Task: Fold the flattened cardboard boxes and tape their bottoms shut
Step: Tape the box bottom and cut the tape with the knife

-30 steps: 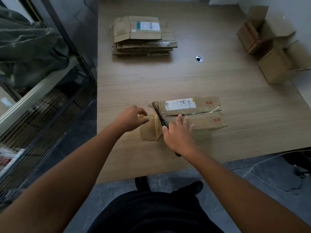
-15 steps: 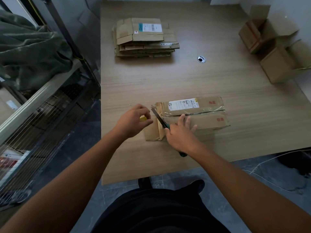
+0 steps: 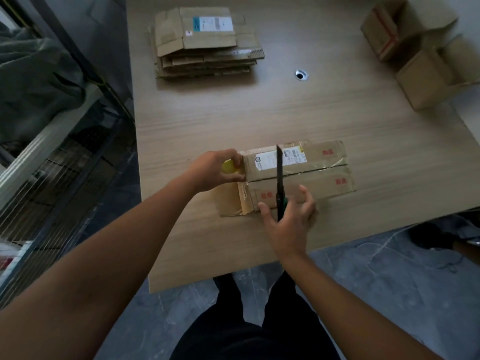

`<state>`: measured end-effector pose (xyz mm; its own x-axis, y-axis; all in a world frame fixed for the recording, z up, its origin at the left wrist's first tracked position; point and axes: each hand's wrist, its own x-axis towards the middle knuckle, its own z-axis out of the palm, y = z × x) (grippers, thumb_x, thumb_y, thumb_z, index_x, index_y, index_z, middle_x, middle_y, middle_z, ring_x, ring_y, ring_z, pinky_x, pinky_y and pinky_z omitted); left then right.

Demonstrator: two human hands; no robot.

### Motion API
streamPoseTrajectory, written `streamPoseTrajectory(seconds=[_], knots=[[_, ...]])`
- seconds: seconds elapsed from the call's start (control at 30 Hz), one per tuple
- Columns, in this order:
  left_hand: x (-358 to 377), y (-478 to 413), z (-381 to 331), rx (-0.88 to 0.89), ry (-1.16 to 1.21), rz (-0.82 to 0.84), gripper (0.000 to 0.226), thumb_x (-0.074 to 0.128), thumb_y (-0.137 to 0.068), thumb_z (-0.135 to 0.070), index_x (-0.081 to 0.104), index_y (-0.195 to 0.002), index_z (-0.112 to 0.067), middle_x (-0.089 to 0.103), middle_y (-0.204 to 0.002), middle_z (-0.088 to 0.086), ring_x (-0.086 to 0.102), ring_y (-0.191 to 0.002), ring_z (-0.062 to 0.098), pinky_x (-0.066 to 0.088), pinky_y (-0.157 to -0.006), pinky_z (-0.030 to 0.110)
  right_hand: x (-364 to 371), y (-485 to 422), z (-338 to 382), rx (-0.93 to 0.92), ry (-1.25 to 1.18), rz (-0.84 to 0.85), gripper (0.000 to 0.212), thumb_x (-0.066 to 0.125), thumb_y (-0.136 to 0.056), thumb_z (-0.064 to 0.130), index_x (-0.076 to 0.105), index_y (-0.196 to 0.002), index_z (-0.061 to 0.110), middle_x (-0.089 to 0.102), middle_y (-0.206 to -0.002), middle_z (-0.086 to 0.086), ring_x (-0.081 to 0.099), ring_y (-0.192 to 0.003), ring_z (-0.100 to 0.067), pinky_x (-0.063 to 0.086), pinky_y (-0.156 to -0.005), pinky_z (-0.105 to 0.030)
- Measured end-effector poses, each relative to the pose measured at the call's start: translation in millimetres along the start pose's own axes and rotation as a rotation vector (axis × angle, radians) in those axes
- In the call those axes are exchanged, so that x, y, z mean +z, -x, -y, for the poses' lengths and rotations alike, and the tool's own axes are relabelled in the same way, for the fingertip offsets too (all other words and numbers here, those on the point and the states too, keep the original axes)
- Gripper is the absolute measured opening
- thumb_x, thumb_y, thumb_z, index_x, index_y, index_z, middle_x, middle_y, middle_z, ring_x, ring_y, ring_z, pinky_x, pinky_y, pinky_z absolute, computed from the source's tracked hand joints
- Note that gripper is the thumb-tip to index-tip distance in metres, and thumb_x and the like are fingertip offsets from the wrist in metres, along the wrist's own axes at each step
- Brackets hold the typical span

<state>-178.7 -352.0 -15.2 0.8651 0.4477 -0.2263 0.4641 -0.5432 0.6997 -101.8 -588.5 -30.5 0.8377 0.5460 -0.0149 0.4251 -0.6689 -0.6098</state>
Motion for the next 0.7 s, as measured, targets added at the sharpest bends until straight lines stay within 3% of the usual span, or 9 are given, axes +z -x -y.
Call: streamPoseTrajectory(seconds=[0.1,0.17,0.23,0.3,0.43,0.5,0.57,0.6,0.7], knots=[[19.3,7.2,-1.5,0.028,0.061,-0.096,0.037,0.086,-0.075,-0.047,0.055,-0.088,-0.030,0.071,-0.108,-0.005,0.065,-0.094,0.021,0.054,-0.081,0.041,-8.6,3.5,-3.3,0.163,-0.037,-0.043,0.063,0.076,-0.080,0.058,0.044,-0.110,0.014,0.023,-0.154,-0.018,0.026,-0.142,-0.038,0.029,-0.115,-0.052],[33.0,16.9,-7.9,0.011,0.063,-0.151,0.040,0.087,-0.072,-0.049,0.057,-0.088,-0.028,0.069,-0.100,-0.007,0.062,-0.086,0.018,0.052,-0.075,0.038,-17.7,4.0,-6.9,0.274,-0.193,0.041,0.062,0.076,-0.083,0.054,0.044,-0.114,0.012,0.037,-0.145,-0.014,0.040,-0.135,-0.029,0.039,-0.114,-0.045],[47.6,30.1,-14.6,-0.011,0.046,-0.206,0.040,0.088,-0.071,-0.049,0.057,-0.087,-0.027,0.065,-0.093,-0.010,0.059,-0.082,0.015,0.049,-0.071,0.035,-24.1,2.1,-16.2,0.327,-0.323,0.137,0.062,0.074,-0.086,0.050,0.046,-0.124,0.010,0.052,-0.126,-0.008,0.055,-0.115,-0.024,0.050,-0.102,-0.045],[59.6,50.1,-24.1,-0.046,0.047,-0.239,0.040,0.088,-0.071,-0.048,0.060,-0.087,-0.025,0.065,-0.099,-0.012,0.060,-0.087,0.014,0.047,-0.071,0.032,-35.5,-4.4,-25.4,0.328,-0.358,0.217,0.070,0.070,-0.086,0.050,0.044,-0.134,0.006,0.058,-0.124,-0.009,0.059,-0.112,-0.026,0.052,-0.099,-0.045],[84.9,95.1,-50.1,-0.126,0.145,-0.173,0.029,0.082,-0.078,-0.044,0.061,-0.089,-0.026,0.065,-0.119,-0.005,0.060,-0.106,0.017,0.055,-0.085,0.035,-64.9,-35.3,-45.5,0.166,-0.323,0.347,0.041,0.070,-0.091,0.021,0.051,-0.127,0.011,0.062,-0.099,0.008,0.061,-0.087,-0.002,0.045,-0.082,-0.025],[96.9,114.0,-64.5,-0.177,0.242,-0.136,0.027,0.074,-0.080,-0.048,0.063,-0.087,-0.025,0.062,-0.121,-0.007,0.056,-0.118,0.017,0.051,-0.098,0.038,-76.0,-52.6,-55.2,0.042,-0.295,0.439,0.055,0.069,-0.090,0.021,0.046,-0.140,0.013,0.066,-0.111,0.007,0.063,-0.098,0.007,0.047,-0.090,-0.019],[104.2,126.5,-78.6,-0.237,0.375,-0.171,0.026,0.066,-0.078,-0.047,0.066,-0.083,-0.021,0.059,-0.124,-0.004,0.053,-0.125,0.018,0.045,-0.102,0.037,-85.3,-64.5,-58.4,-0.080,-0.224,0.480,0.066,0.067,-0.092,0.026,0.036,-0.148,0.009,0.057,-0.133,-0.005,0.061,-0.118,-0.011,0.045,-0.106,-0.031],[103.4,132.6,-89.2,-0.284,0.436,-0.202,0.019,0.064,-0.081,-0.037,0.067,-0.081,-0.018,0.057,-0.123,-0.002,0.053,-0.125,0.022,0.046,-0.099,0.035,-91.8,-67.5,-56.7,-0.140,-0.196,0.468,0.056,0.064,-0.095,0.023,0.040,-0.142,0.005,0.052,-0.132,-0.011,0.058,-0.117,-0.020,0.045,-0.106,-0.039],[94.2,150.1,-118.0,-0.301,0.467,-0.250,0.017,0.055,-0.083,-0.021,0.070,-0.085,-0.011,0.054,-0.121,0.001,0.053,-0.120,0.024,0.049,-0.093,0.033,-122.4,-57.8,-47.5,-0.220,-0.282,0.316,0.009,0.054,-0.103,0.019,0.048,-0.105,0.012,0.057,-0.095,-0.008,0.058,-0.082,-0.023,0.047,-0.075,-0.040]])
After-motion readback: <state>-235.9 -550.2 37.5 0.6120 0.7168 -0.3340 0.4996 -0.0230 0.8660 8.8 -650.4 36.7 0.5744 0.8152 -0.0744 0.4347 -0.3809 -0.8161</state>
